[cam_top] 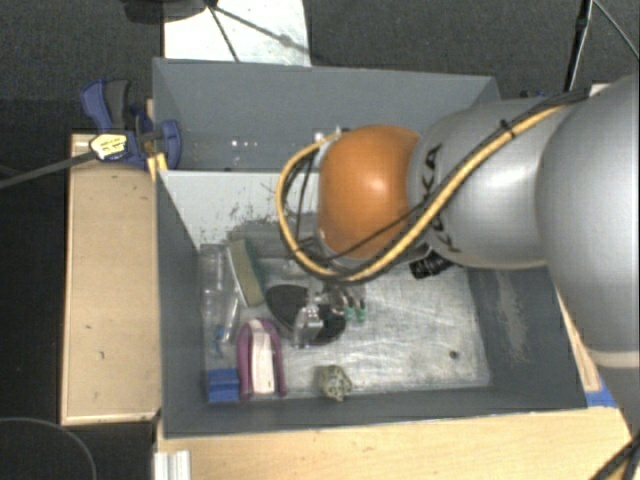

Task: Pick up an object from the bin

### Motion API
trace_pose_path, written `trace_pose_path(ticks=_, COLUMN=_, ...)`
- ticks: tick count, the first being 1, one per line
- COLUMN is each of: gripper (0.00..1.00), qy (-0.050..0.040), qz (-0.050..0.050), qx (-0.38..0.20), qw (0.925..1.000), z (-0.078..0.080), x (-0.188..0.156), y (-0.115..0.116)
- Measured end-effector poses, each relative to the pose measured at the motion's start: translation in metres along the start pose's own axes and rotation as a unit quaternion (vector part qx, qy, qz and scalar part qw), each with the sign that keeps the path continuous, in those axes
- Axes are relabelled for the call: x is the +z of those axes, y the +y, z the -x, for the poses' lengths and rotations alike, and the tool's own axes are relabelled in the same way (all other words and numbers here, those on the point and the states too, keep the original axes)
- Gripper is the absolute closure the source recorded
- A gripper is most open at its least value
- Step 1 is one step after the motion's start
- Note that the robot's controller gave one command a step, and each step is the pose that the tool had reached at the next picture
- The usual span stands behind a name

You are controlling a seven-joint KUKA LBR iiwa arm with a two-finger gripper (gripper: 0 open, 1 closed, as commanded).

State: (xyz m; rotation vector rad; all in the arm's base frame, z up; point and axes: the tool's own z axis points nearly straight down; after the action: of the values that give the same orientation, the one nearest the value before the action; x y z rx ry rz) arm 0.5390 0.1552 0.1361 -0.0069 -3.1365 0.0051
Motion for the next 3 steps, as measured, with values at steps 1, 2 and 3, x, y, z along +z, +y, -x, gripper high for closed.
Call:
trace_pose_path(ticks=1, gripper=0.00, qy=-0.0029, qz=0.002, qx=0.041, qw=0.9992, z=0.0337, x=0.0628, y=-0.0211)
trace_pose_path(ticks=2, gripper=1.00, qy=-0.0059, qz=0.003, qx=0.042, qw=0.9991, z=0.0350, x=0.0588, y=-0.0196)
trace_pose_path(ticks=3, gripper=1.00, qy=-0.0065, qz=0.006, qx=0.050, qw=0.9987, z=0.0375, x=0.0607, y=-0.0214)
